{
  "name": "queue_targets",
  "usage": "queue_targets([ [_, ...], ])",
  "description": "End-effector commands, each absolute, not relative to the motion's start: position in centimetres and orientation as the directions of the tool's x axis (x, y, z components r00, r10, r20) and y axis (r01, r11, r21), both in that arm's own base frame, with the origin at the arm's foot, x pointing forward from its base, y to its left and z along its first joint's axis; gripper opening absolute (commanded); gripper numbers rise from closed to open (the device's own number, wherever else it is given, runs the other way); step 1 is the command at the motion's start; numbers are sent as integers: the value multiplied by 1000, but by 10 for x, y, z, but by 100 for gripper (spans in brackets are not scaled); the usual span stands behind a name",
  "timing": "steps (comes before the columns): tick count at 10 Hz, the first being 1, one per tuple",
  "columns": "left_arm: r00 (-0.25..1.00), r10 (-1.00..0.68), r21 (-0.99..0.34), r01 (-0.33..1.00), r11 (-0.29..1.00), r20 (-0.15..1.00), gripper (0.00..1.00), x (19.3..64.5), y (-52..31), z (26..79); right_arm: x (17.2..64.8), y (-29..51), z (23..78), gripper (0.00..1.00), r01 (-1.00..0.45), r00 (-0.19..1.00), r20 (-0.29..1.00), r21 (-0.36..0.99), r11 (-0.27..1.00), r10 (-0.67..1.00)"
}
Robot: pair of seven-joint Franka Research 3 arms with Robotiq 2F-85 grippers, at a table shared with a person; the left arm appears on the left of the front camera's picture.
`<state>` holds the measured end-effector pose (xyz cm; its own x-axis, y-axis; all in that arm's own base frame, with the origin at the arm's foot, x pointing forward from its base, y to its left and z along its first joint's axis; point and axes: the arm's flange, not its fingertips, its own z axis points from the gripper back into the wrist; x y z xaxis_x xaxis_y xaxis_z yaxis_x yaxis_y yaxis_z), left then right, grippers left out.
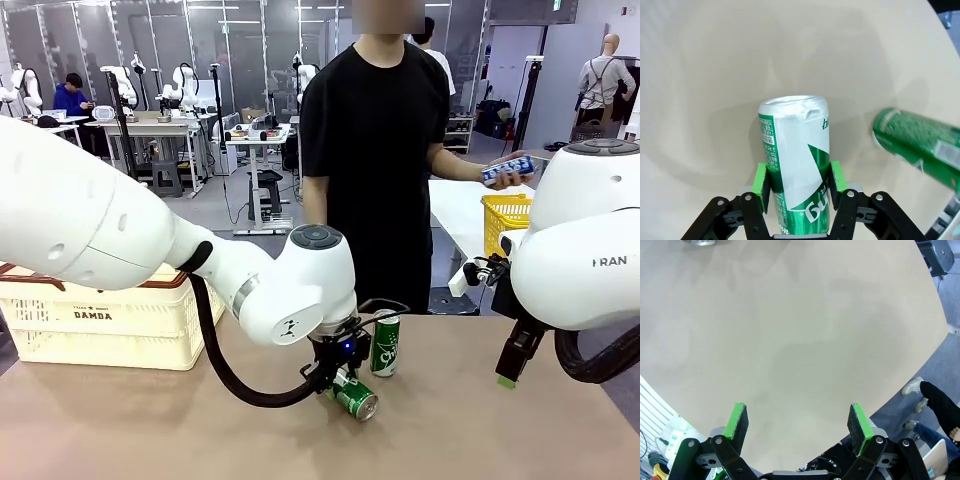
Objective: Place the drinks into the Shopping basket.
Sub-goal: Pick up one drink and place it into the Shopping basket.
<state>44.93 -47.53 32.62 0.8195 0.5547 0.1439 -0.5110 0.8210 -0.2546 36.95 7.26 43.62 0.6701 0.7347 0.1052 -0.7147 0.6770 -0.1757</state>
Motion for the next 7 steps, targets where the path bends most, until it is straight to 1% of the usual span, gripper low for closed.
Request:
queue_targets([
  [1,864,466,-246,-418,874,189,11,422,-466,369,369,71,436,100,-719,666,100,-179,672,739],
  [2,884,427,-253,-376,892,193,11,412,-463,389,369,71,436,100,-719,666,100,-179,672,739],
  [3,906,372,-230,-325,917,203,11,401,-461,410,369,71,436,100,-719,666,100,-179,672,739],
  [5,923,282,-181,-240,954,261,11,385,-456,462,369,71,436,100,-719,666,100,-179,672,739],
  [6,936,238,-173,-198,965,258,11,380,-451,478,369,71,436,100,-719,666,100,-179,672,739],
  [7,943,215,-125,-189,974,252,11,378,-446,485,369,71,436,100,-719,666,100,-179,672,739],
])
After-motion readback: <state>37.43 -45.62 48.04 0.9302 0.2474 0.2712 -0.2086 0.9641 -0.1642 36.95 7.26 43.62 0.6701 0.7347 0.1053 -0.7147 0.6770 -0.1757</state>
